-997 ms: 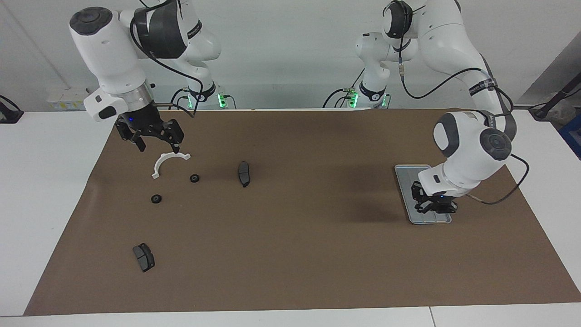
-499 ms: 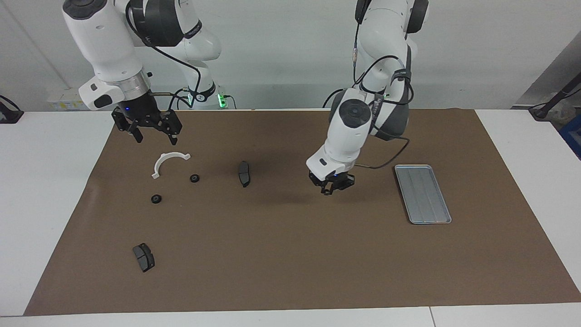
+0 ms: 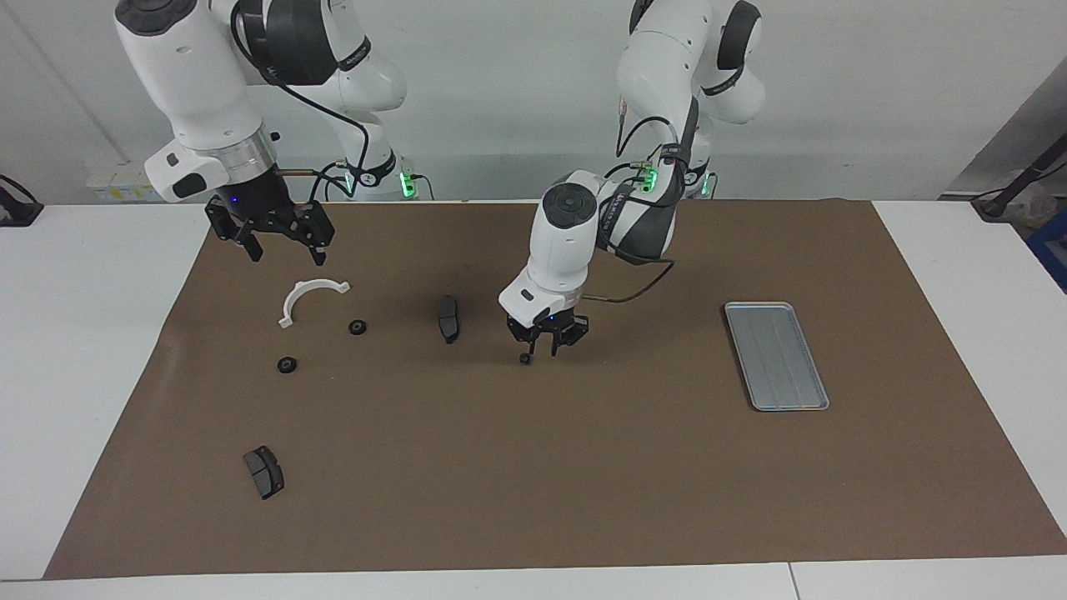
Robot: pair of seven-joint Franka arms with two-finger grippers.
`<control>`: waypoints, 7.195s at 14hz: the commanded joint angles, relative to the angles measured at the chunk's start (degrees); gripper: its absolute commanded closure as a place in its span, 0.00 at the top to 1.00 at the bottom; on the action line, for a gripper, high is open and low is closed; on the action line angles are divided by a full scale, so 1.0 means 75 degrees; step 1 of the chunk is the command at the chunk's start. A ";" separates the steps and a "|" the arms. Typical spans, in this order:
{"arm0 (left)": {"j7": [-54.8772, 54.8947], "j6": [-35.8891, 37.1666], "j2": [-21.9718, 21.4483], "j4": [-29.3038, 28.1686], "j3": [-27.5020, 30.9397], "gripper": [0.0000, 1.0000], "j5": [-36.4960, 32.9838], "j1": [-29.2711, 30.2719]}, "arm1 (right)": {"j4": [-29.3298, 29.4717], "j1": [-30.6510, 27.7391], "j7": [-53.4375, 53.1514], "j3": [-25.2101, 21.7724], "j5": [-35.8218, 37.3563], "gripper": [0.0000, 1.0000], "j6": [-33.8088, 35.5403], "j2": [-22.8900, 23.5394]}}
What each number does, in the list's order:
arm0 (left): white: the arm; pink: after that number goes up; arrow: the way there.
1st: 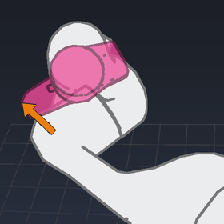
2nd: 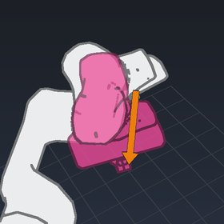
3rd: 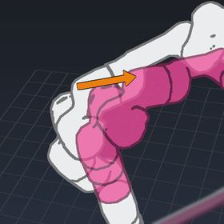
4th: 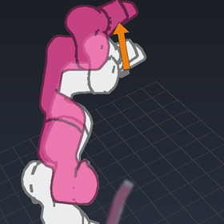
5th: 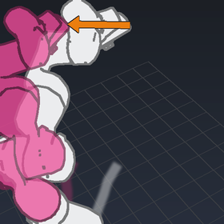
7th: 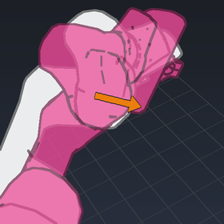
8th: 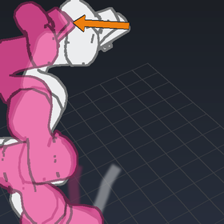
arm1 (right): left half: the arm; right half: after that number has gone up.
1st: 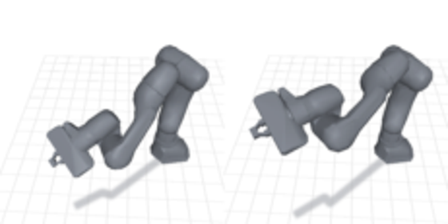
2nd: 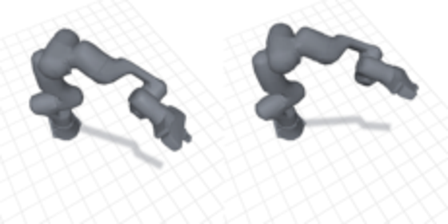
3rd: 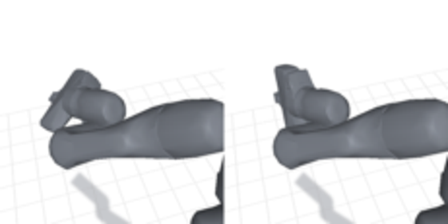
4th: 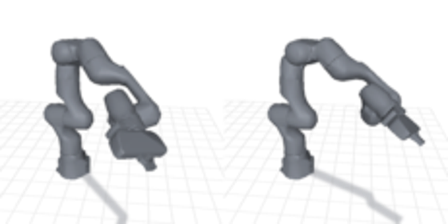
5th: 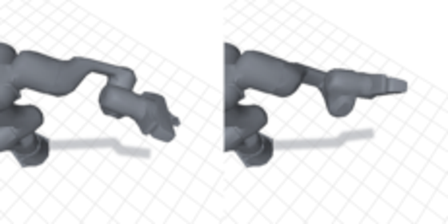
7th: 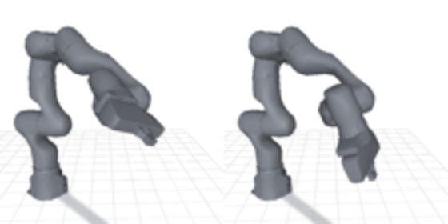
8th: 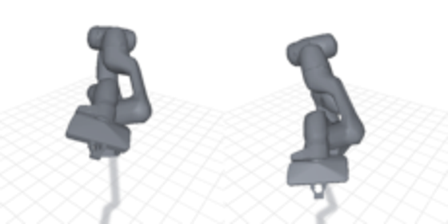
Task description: Place bearing gear from tray to pile
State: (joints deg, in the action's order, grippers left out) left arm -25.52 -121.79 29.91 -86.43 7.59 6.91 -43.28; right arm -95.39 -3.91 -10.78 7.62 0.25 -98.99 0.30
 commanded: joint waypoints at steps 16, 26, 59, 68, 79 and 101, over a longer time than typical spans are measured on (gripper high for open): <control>0.4958 0.3675 -0.3495 -0.0019 0.1508 1.00 -0.0676 0.2125 | -0.0430 0.1447 -0.2591 0.0681 0.0269 1.00 -0.2771 0.2079; 0.5194 0.4192 -0.3753 0.0004 0.1531 1.00 -0.0033 0.4128 | 0.0743 0.1705 -0.6672 0.2651 0.3775 1.00 -0.3570 0.4752; 0.4281 0.2880 -0.3765 -0.0640 0.0758 1.00 -0.0829 0.3825 | -0.1377 0.1412 -0.0569 -0.0322 0.0307 0.00 -0.3592 0.2503; 0.4270 0.3582 -0.3777 -0.0594 0.0770 1.00 -0.0194 0.4037 | -0.0736 0.1400 0.0757 -0.1707 -0.0500 0.77 -0.4802 0.3569; 0.3603 0.3606 -0.3718 -0.0640 0.0723 1.00 -0.1155 0.3732 | -0.0722 0.1494 0.0443 -0.2001 -0.0409 1.00 -0.2413 0.1158; 0.3543 0.3559 -0.3730 -0.0558 0.0805 1.00 -0.0569 0.4095 | 0.0052 0.0017 0.0254 -0.0712 0.0201 1.00 0.0554 -0.0110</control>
State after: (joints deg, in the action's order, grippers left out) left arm 1.07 -94.85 2.70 -89.80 13.58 1.46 -13.88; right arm -95.20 -3.25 -8.06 1.39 0.98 -96.04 -0.14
